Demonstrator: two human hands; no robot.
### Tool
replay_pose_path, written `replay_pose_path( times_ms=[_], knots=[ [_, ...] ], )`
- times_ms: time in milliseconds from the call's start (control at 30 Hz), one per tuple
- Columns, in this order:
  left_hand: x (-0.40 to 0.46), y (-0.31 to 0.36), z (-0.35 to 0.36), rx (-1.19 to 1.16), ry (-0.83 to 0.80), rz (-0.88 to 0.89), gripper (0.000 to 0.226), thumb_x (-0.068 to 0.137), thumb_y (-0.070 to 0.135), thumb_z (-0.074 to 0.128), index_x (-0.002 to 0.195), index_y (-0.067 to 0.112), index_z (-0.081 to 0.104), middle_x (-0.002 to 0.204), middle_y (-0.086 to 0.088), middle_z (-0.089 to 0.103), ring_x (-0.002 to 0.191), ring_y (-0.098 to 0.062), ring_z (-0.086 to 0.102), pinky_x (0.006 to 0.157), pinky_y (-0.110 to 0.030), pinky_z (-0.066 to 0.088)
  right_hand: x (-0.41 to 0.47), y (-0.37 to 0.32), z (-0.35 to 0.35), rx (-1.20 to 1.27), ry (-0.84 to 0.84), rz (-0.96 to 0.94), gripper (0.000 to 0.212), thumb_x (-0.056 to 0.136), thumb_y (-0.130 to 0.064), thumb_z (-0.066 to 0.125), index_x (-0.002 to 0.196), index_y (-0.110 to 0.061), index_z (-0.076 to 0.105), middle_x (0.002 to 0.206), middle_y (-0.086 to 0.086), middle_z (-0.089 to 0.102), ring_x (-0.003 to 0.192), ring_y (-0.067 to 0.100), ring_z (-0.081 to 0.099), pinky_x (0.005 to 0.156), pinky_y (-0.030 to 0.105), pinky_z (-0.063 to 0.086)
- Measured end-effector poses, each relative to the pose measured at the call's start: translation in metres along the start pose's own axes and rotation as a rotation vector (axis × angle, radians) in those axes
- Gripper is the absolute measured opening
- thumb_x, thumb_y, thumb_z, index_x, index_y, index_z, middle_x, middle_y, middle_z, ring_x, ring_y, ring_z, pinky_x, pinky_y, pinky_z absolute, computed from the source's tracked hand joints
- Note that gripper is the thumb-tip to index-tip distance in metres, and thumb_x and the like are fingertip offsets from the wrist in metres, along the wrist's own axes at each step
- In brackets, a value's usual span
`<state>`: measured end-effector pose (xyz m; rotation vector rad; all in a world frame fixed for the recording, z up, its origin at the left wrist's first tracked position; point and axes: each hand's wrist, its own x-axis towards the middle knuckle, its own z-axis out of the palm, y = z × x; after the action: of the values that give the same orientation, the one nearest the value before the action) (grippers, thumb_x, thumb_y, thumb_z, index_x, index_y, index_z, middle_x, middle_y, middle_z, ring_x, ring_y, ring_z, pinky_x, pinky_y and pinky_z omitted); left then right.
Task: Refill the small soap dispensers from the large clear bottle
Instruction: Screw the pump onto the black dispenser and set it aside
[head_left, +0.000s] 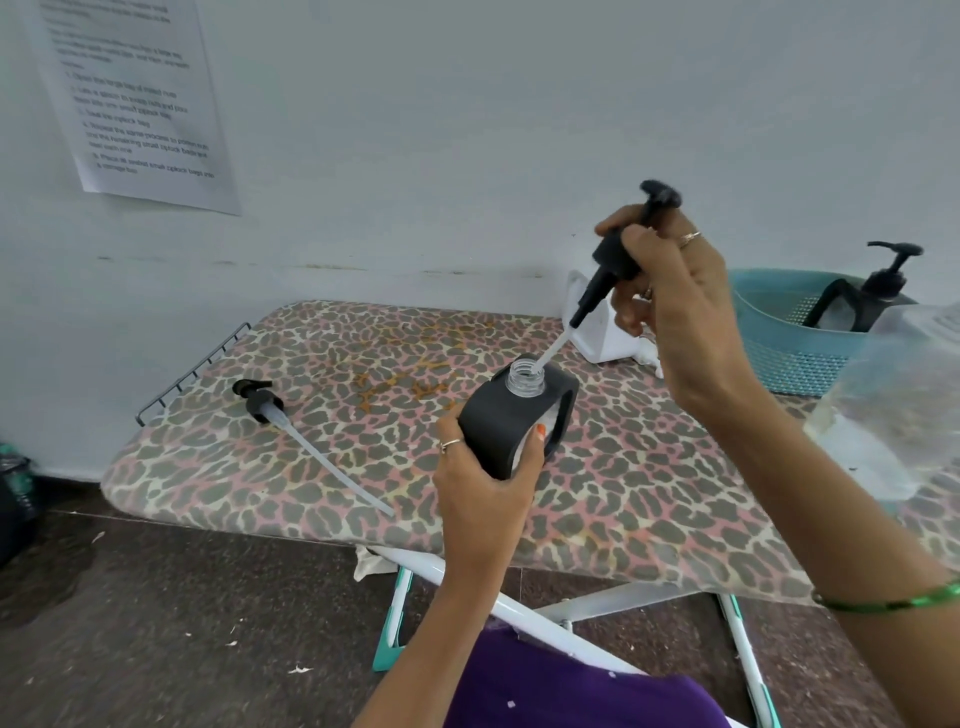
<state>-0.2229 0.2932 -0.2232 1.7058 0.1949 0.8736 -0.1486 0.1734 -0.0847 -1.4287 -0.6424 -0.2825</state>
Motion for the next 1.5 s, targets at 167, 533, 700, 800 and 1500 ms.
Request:
replay_pose_path(
  times_ms=[167, 533, 700, 800, 1500],
  knots=[
    [0.0, 0.001, 0.0, 0.013, -0.004, -0.003, 0.048, 0.079, 0.034, 0.073, 0.114, 0.035, 0.04, 0.1, 0.013, 0.059, 0.088, -0.001, 0.063, 0.072, -0.025, 0.057, -0.006, 0.008, 0.011, -0.086, -0.117, 0.028, 0.018, 0.099, -0.015, 0.044, 0.101, -0.01, 0.061, 0.07, -0.016, 0.056, 0.056, 0.008, 0.048, 0.055, 0.018, 0.036],
    [0.001, -0.002, 0.001, 0.021, -0.008, -0.019, 0.05, 0.078, 0.043, 0.07, 0.116, 0.032, 0.039, 0.101, 0.009, 0.06, 0.088, -0.003, 0.064, 0.07, -0.023, 0.056, -0.023, 0.038, 0.018, -0.421, -0.403, 0.066, 0.022, 0.099, -0.031, 0.048, 0.107, -0.02, 0.064, 0.1, -0.005, 0.069, 0.096, 0.006, 0.063, 0.086, 0.026, 0.05],
    [0.001, 0.0, 0.001, 0.029, -0.01, -0.013, 0.049, 0.076, 0.046, 0.069, 0.11, 0.032, 0.038, 0.097, 0.01, 0.059, 0.084, -0.002, 0.064, 0.066, -0.023, 0.056, -0.032, 0.053, 0.013, -0.465, -0.383, 0.079, 0.025, 0.094, -0.035, 0.056, 0.114, -0.022, 0.064, 0.112, -0.013, 0.064, 0.106, -0.008, 0.053, 0.087, 0.004, 0.036],
    [0.001, 0.0, 0.001, 0.044, -0.026, -0.021, 0.043, 0.076, 0.046, 0.069, 0.103, 0.037, 0.037, 0.096, 0.008, 0.059, 0.082, -0.004, 0.064, 0.064, -0.026, 0.057, -0.038, 0.058, 0.016, -0.438, -0.276, 0.104, 0.025, 0.089, -0.037, 0.062, 0.109, -0.022, 0.062, 0.111, -0.014, 0.061, 0.108, -0.001, 0.053, 0.089, 0.007, 0.036],
    [0.0, -0.004, 0.002, 0.069, -0.011, -0.059, 0.053, 0.075, 0.059, 0.065, 0.114, 0.037, 0.036, 0.107, 0.002, 0.06, 0.095, -0.012, 0.062, 0.076, -0.037, 0.057, -0.036, 0.046, 0.011, -0.186, -0.281, 0.286, 0.028, 0.086, -0.009, 0.068, 0.11, -0.022, 0.067, 0.114, -0.008, 0.068, 0.114, 0.005, 0.059, 0.106, 0.035, 0.042]
  ],
)
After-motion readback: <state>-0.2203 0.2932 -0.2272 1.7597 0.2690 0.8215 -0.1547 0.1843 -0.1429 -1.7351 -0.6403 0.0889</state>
